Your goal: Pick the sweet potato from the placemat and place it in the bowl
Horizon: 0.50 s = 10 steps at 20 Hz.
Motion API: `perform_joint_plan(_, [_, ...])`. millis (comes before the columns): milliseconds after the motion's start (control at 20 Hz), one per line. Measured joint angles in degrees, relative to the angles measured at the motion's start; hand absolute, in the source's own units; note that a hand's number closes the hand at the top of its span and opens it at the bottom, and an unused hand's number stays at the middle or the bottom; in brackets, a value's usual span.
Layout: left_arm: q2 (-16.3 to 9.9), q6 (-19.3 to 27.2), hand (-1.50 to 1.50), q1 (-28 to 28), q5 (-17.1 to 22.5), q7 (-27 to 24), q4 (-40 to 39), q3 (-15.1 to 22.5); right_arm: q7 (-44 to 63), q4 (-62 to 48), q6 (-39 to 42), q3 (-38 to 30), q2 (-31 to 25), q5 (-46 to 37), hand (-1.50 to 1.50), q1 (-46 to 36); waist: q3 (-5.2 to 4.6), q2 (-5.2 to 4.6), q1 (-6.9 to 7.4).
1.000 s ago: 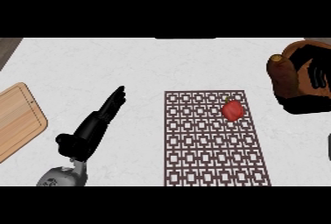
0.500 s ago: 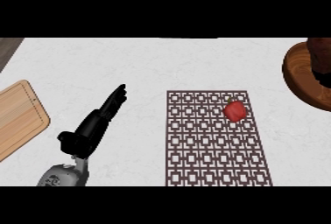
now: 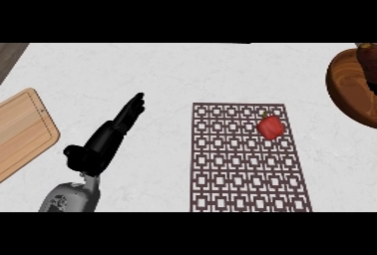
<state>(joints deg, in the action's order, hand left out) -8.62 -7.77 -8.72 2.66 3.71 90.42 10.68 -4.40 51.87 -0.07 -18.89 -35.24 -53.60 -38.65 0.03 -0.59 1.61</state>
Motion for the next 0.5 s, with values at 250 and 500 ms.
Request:
perform_joint_plan(250, [0.7,0.2,0.00,-0.7,-0.3,0.3,-0.4,0.2,-2.1,-12.4,7.0,-1.5,-1.8,2.4,-1.50,-4.5,0.07,-0.21,0.54])
perform_joint_plan(500, [1.4,0.1,0.00,-0.1,-1.0,-0.7,-0.9,0.7,-10.9,-22.5,6.5,-4.0,-4.1,4.6,-1.50,-8.4,0.11,-0.30,0.76])
